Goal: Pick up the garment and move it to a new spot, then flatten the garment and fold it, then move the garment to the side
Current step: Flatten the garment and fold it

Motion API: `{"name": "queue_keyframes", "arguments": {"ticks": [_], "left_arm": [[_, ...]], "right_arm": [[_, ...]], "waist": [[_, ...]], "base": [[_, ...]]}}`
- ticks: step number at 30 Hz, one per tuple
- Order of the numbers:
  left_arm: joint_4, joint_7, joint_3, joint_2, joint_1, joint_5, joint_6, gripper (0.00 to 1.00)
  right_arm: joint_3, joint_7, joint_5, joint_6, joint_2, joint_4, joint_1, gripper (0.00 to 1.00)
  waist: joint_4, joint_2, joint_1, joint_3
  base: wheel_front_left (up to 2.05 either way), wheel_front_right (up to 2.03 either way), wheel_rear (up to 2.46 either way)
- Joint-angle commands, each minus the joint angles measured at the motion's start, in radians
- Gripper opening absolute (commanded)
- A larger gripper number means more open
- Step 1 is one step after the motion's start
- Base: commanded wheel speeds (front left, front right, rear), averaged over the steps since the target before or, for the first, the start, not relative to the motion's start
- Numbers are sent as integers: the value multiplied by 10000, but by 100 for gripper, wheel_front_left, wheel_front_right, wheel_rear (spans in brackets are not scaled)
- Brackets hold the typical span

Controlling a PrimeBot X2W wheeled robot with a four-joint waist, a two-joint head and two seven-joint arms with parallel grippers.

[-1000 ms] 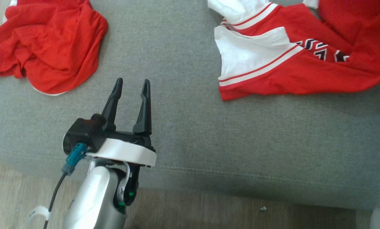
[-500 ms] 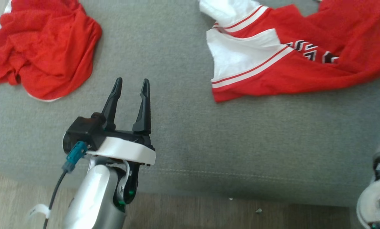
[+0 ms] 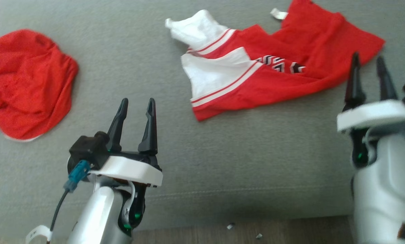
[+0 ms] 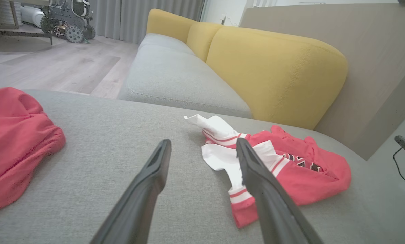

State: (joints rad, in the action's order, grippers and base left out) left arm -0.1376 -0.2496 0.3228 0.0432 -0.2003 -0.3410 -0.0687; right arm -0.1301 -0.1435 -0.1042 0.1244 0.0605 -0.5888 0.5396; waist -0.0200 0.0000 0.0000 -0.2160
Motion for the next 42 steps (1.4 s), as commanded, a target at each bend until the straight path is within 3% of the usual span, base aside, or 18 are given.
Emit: {"name": "queue_keyframes", "arguments": {"ticks": [1,6,15,28,42], "left_arm": [[246,-122,-330,70,-176,-45,52,100],[-46,-122,-394,70,-279,-147,97,100],[-921,-122,-575,70,-850,-286,60,100],[-4957,-83,-460,194,-4110,-77,246,100],[-8533,-31,-119,814,-6493,738,-376,100]], "right_arm": [[422,-140,-179,63,-98,554,-34,100],[1265,-204,-691,63,-100,1714,-1167,100],[1504,33,-938,63,-101,2889,-1631,100],[2168,-9,-1149,63,-102,3646,-1559,100],[2543,-367,-1507,63,-102,3671,-1408,100]], "waist": [[286,0,0,206],[707,0,0,260],[1294,0,0,-46],[2152,0,0,-1076],[2870,0,0,-1679]], "base": [[0,0,0],[0,0,0],[0,0,0],[0,0,0],[0,0,0]]}}
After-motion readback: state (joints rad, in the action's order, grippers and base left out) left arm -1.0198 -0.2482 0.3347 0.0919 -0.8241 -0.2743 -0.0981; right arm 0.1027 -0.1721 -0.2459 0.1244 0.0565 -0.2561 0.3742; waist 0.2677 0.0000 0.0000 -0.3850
